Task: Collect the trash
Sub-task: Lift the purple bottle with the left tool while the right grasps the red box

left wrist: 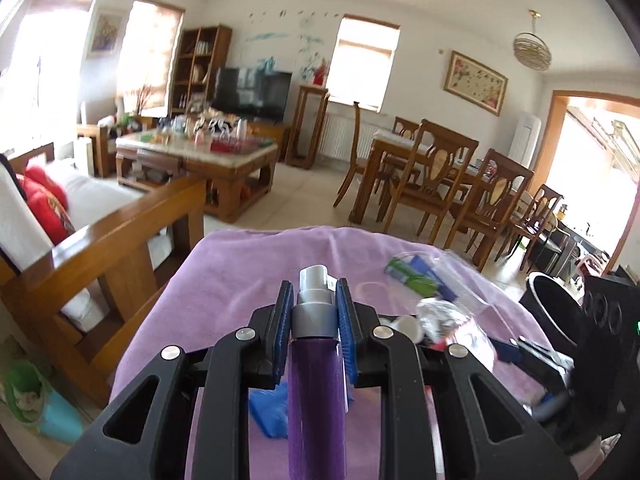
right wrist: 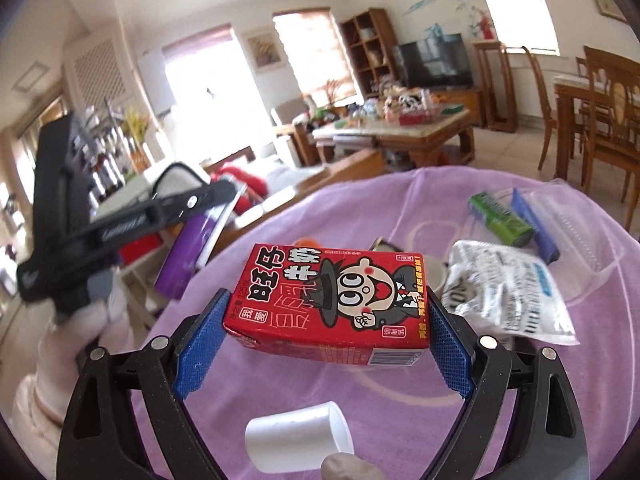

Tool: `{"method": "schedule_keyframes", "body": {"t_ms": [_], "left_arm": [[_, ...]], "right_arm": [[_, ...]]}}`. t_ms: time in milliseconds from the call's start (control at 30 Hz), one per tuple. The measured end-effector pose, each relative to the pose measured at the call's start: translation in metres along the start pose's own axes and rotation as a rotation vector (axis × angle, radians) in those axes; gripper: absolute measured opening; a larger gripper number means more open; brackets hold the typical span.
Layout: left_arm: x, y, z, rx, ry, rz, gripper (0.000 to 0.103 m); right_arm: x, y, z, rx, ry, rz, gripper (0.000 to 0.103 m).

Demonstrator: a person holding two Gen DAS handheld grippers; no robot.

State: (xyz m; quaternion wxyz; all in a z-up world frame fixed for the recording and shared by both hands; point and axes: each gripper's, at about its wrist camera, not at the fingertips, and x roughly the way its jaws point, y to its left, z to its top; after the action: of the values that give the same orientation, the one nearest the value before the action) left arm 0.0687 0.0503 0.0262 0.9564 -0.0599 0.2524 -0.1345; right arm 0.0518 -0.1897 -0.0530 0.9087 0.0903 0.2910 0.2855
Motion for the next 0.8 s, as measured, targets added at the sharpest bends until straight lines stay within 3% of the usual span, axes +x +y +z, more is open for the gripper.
{"method": "schedule_keyframes", "body": {"t_ms": [333,800], "left_arm": [[-0.020,-0.071,-0.006,0.085,-0.039,-0.062,0.022],[0.010,-0.198,-0.002,0.139,-0.048,-0.269,0.022]], "right_arm": [[-0.089,-0.039,0.006,0.038,-0.133,-0.045,0.089],[-0.240,-0.165,-0.020,0.126,-0.263,-0.202,0.089]]}}
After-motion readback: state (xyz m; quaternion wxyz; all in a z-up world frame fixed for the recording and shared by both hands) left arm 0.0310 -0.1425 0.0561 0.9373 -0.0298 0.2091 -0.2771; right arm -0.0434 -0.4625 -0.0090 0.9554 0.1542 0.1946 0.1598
